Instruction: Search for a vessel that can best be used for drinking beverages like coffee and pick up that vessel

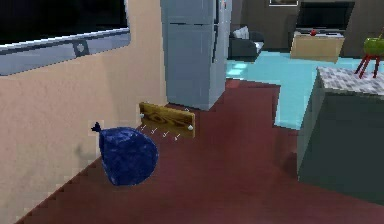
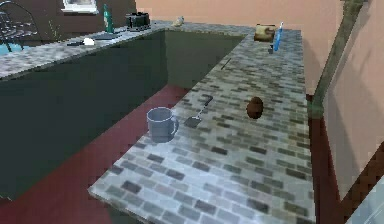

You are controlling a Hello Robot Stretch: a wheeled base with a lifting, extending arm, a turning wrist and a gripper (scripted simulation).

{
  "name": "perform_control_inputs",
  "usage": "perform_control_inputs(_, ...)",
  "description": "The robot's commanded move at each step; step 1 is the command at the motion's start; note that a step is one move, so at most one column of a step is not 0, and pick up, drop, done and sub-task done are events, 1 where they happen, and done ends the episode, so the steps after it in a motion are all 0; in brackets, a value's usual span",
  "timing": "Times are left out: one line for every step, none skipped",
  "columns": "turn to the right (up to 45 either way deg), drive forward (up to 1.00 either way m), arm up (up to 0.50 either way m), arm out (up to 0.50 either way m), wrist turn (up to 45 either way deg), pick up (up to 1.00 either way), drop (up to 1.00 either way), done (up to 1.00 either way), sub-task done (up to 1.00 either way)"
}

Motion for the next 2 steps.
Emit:
perform_control_inputs(0.0,0.00,0.38,0.00,0.0,0.00,0.00,0.00,0.00)
perform_control_inputs(0.0,0.00,0.00,0.30,0.0,0.00,0.00,0.00,0.00)
